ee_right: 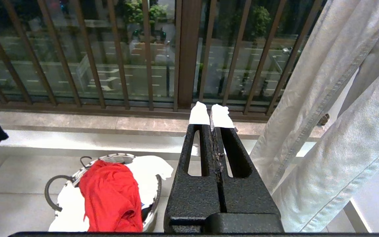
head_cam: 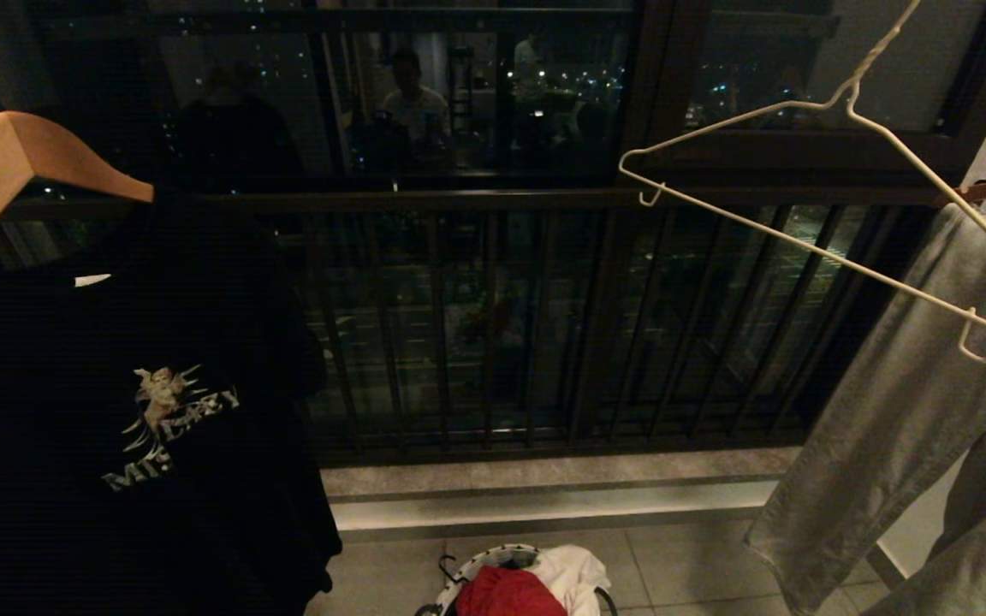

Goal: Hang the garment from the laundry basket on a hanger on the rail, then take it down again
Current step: Pick up the clothes rack on the clothesline

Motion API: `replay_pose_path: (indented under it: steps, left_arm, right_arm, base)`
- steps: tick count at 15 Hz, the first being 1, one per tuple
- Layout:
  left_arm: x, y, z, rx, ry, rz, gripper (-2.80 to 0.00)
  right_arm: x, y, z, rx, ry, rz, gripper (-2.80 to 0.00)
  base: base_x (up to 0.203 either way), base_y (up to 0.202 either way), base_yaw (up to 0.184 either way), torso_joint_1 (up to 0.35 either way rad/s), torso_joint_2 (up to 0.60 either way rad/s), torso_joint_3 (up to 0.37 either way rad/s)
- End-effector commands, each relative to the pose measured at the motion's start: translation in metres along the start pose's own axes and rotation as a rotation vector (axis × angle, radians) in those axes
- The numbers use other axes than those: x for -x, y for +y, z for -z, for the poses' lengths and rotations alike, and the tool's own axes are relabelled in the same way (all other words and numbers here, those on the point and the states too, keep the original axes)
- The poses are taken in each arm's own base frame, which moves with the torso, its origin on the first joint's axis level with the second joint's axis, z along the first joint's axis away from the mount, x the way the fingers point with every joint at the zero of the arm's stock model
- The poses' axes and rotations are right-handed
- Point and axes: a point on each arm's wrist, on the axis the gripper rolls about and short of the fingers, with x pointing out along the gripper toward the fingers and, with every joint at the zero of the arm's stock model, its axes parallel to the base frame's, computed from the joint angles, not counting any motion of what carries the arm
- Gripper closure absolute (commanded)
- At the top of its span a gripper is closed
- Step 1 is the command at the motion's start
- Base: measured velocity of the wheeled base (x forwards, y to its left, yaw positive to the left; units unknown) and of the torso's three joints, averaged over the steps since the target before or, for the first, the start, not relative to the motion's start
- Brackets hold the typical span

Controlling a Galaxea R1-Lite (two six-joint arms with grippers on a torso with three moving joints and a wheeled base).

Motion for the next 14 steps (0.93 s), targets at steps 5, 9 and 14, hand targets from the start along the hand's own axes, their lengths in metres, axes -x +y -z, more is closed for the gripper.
replay_pose_path:
  steps: [5, 9, 14]
  left_arm:
    - [-0.0001, 0.0, 0.0004, 0.0, 0.001, -0.001, 0.0]
    - [-0.0001, 0.0, 0.0004, 0.0, 0.001, 0.0, 0.0]
    - [-0.0001, 0.0, 0.0004, 0.0, 0.001, 0.0, 0.0]
  right_arm:
    - [-0.0001, 0.0, 0.0, 0.002, 0.001, -0.001, 0.0]
    - [-0.0001, 0.0, 0.0, 0.0, 0.001, 0.0, 0.0]
    - [-0.0001, 0.0, 0.0, 0.003, 0.001, -0.001, 0.0]
  base:
    - [0.0, 0.0, 0.0, 0.0, 0.0, 0.0]
    - [0.0, 0.0, 0.0, 0.0, 0.0, 0.0]
    - [0.0, 0.0, 0.0, 0.0, 0.0, 0.0]
